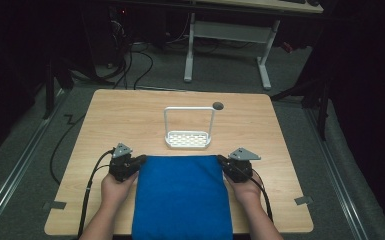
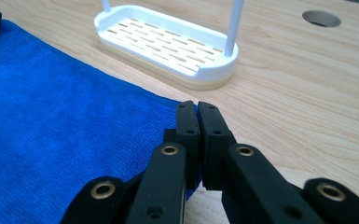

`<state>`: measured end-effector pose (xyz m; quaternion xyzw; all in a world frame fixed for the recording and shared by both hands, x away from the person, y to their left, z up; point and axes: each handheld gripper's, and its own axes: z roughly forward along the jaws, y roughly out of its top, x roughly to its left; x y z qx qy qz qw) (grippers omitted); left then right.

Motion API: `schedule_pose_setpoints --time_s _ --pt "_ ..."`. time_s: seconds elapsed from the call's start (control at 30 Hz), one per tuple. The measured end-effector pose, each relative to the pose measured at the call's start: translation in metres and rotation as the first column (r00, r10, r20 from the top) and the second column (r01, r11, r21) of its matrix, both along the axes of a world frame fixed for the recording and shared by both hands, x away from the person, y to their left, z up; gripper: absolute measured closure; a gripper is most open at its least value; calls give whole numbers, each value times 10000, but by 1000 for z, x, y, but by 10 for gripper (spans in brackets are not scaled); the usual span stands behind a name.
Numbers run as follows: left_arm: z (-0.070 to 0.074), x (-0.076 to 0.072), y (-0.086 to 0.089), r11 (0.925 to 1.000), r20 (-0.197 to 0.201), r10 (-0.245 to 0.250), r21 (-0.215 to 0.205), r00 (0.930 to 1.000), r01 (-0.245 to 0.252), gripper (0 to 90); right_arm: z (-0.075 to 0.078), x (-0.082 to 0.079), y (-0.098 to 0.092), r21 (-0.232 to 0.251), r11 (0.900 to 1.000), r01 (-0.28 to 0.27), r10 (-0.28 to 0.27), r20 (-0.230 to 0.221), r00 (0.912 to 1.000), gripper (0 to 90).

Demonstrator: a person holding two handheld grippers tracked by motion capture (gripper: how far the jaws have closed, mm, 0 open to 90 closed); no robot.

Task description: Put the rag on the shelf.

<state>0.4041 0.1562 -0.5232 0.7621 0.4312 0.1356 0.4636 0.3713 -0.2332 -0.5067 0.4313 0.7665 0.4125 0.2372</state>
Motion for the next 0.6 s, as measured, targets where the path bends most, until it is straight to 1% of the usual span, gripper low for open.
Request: schedule_pose_setpoints --time_s 0.1,0.17,0.2,0.3,0.37,0.43,0.6 --pt "6 -4 2 9999 247 16 -135 9997 -12 875 4 -3 0 170 9999 3 -5 121 9999 888" --pt "8 -5 2 9999 313 13 -152 9995 -8 875 5 -3 0 191 9998 -6 2 206 9998 888" --pt "11 -7 3 9999 419 -8 -166 9991 15 875 8 -5 0 263 9997 -15 8 295 9996 888" --pt "17 -10 3 9998 618 -6 -214 9981 19 875 12 -8 1 273 9996 -21 8 468 9989 888" --pt "21 -13 3 9996 829 -35 -269 9966 57 875 15 -10 2 279 9996 -43 27 580 9983 888" --pt "25 -15 2 9995 930 -31 -299 9957 59 875 19 -12 2 324 9994 -74 52 662 9978 888" --pt "36 -20 1 9993 1290 -83 -342 9916 128 876 28 -16 2 647 9978 -110 51 913 9958 888"
